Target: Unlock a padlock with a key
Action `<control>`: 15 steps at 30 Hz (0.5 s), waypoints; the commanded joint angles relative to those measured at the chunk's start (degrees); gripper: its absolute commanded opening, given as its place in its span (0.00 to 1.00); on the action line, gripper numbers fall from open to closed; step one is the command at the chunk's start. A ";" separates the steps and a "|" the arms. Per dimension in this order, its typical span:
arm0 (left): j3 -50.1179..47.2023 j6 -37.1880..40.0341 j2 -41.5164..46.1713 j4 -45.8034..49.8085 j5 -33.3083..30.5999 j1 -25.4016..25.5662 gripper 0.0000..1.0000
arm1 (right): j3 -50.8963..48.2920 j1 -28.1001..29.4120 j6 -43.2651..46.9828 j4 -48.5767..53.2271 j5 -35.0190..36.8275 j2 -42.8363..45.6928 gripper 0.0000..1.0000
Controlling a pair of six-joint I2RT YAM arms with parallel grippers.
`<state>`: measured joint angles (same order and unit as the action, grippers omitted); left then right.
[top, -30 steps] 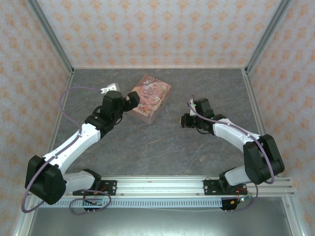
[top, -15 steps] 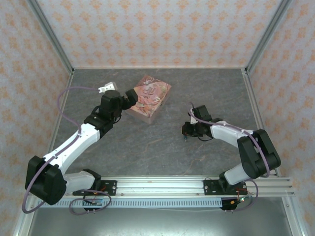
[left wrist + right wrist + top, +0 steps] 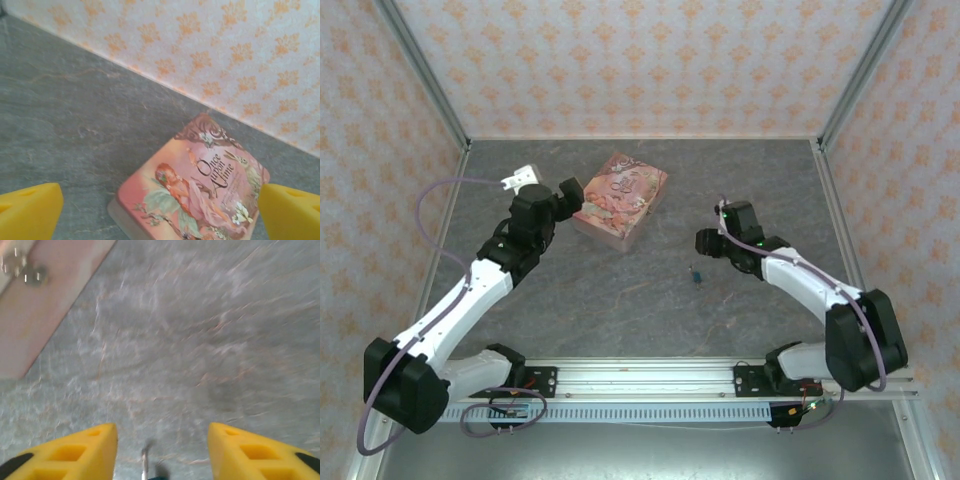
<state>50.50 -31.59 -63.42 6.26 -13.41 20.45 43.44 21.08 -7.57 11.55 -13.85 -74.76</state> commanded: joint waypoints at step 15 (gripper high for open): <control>-12.91 14.69 6.26 -6.47 -23.30 -3.23 1.00 | -10.29 -20.83 5.04 -19.77 17.37 5.98 0.98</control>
<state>38.59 -19.73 -56.71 0.58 -31.03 18.44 35.48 2.28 -2.74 -2.09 0.97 -66.78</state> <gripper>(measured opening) 0.998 0.966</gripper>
